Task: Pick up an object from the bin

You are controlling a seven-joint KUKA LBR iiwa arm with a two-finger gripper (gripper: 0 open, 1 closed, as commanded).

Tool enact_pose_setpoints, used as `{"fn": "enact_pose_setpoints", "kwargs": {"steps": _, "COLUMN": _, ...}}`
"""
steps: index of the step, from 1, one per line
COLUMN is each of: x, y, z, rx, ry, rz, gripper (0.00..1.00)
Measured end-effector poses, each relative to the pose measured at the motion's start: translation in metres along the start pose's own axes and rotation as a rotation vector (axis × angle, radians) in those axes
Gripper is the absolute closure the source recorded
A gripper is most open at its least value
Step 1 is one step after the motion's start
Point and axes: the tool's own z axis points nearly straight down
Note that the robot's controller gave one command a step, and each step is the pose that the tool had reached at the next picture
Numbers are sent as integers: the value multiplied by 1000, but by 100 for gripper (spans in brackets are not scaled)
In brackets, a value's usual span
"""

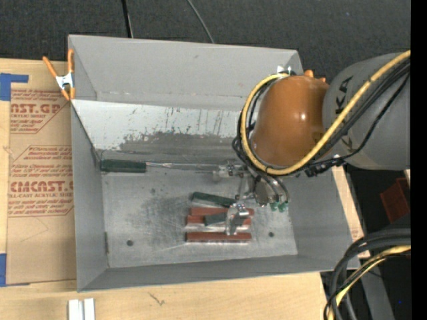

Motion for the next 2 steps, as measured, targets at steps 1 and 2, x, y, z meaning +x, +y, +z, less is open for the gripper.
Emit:
{"fn": "enact_pose_setpoints", "kwargs": {"steps": 1, "x": -48, "y": -12, "z": 115, "rx": -2, "ry": 9, "rz": -7, "gripper": 100}}
{"fn": "enact_pose_setpoints", "kwargs": {"steps": 2, "x": -48, "y": -12, "z": 115, "rx": -2, "ry": 9, "rz": -7, "gripper": 100}}
